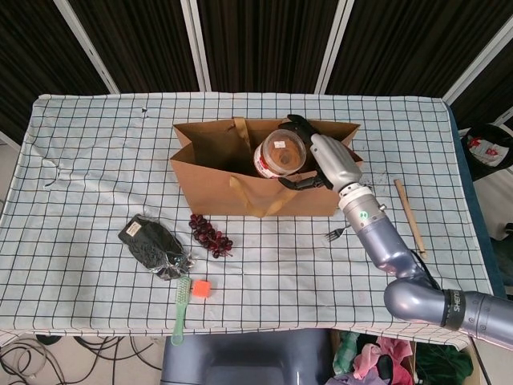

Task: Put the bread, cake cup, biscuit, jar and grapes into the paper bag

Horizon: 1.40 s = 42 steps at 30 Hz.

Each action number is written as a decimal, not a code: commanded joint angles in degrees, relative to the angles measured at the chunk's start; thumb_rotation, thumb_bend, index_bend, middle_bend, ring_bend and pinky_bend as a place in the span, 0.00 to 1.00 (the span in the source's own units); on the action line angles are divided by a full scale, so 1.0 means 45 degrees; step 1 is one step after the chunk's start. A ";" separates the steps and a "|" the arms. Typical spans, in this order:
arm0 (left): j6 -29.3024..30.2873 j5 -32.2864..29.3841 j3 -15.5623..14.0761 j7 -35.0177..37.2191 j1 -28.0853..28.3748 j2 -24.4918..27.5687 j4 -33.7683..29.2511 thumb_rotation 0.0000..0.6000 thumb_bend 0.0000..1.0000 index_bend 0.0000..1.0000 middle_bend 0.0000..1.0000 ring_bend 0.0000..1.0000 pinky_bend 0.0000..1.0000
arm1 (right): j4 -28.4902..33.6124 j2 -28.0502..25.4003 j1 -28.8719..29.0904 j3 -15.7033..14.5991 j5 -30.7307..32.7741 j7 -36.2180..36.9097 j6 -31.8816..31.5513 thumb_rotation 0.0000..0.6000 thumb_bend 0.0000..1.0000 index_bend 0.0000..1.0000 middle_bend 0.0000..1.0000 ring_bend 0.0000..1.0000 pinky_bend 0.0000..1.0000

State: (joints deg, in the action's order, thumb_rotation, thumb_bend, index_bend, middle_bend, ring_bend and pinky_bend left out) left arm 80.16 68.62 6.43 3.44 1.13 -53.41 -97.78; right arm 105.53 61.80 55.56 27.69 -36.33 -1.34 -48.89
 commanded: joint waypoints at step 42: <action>0.0050 0.3146 -0.0146 -0.0574 0.1153 -0.0101 -0.0313 1.00 0.10 0.04 0.08 0.00 0.05 | -0.3292 0.0938 -1.0800 -0.6616 -1.0172 0.1283 -1.1028 1.00 0.12 0.04 0.04 0.14 0.20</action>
State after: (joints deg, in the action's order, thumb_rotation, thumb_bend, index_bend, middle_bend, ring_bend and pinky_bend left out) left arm 81.82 81.23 6.01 3.56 4.67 -54.68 -97.07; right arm 93.94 61.86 9.73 0.33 -78.09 6.33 -95.25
